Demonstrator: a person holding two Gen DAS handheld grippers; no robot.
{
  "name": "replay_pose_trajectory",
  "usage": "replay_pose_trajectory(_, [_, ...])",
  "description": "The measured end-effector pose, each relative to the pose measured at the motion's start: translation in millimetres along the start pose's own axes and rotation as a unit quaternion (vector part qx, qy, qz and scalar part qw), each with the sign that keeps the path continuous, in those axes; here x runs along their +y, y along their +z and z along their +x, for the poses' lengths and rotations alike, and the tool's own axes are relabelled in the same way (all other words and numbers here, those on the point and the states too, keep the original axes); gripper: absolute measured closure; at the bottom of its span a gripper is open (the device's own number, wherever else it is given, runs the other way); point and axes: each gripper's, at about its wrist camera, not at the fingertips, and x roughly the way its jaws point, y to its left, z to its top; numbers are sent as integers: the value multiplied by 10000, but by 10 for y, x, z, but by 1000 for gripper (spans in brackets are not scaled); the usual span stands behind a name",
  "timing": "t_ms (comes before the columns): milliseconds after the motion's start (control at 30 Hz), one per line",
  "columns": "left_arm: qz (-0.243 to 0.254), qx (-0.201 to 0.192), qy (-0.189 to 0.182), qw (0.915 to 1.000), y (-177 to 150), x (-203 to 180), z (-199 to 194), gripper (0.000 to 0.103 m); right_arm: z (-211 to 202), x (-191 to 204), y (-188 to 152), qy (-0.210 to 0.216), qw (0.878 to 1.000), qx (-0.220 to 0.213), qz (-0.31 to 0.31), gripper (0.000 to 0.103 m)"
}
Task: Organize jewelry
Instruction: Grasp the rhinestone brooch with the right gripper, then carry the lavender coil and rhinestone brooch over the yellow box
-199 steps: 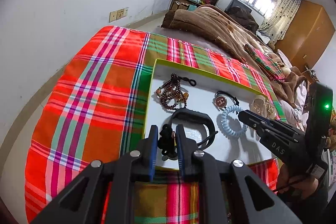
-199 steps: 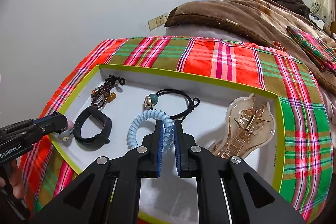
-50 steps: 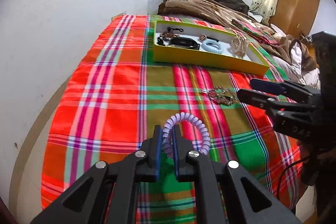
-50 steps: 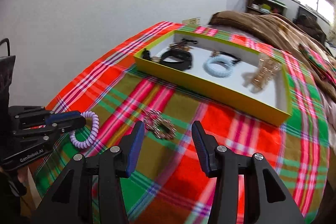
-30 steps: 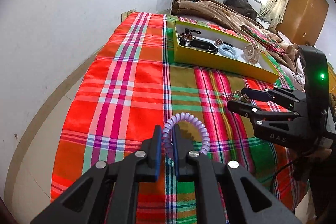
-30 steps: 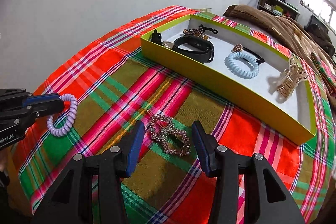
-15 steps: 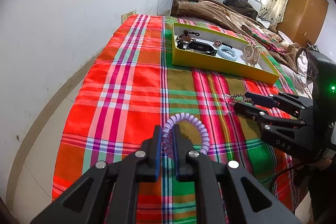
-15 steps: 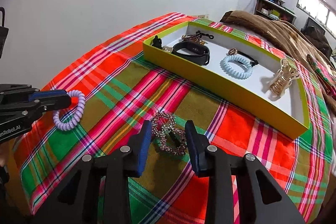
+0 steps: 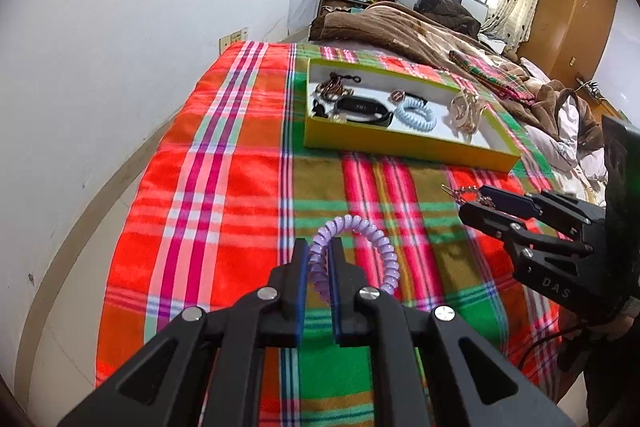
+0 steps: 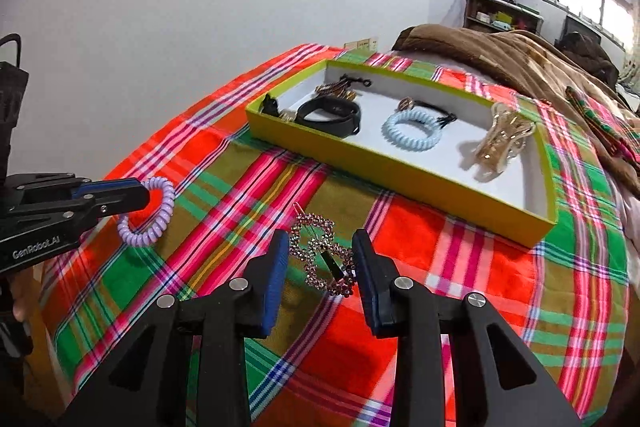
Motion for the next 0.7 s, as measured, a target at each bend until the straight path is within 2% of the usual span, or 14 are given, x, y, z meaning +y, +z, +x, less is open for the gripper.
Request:
replay_pose_trajectory(400, [185,-243,-46,9995,394,-140,6,93,-202,-217,136,-98,9995,-263,140,69])
replay_pose_trajectory(700, [108,-311,-221,9992,661,-180,97,93,-303,-388,195,-194,9987,-393,244,69])
